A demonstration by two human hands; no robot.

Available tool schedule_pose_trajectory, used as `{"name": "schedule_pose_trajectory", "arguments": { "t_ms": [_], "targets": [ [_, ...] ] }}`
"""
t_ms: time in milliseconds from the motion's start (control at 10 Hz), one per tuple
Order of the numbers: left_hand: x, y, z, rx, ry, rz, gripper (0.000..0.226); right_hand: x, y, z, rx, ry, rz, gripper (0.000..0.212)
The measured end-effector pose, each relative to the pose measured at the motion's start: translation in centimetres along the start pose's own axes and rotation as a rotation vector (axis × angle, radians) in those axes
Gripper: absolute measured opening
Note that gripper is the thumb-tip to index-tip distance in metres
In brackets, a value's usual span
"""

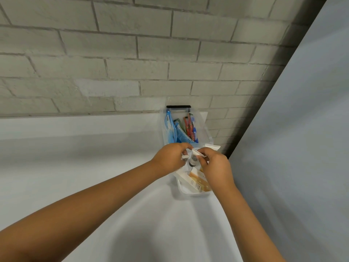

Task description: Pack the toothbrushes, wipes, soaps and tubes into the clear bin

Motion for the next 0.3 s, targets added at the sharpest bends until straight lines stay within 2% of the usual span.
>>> {"name": "schedule_pose_trajectory", "arguments": {
  "t_ms": [300],
  "targets": [
    [0.21, 0.10, 0.32, 0.003, 0.030, -0.007, 0.048, -0.55, 0.77, -0.05, -0.046, -0.011, 0.016, 0.035]
  ]
}}
Point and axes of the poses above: each hand's wrist, its own z-axis towards the middle knuckle, its own y-axis out of the back of the hand, x = y × z, the point moved 9 cm from there along z, towards the middle knuckle, and after that the axes turned 4 degrees about z, right-handed, at the moved point
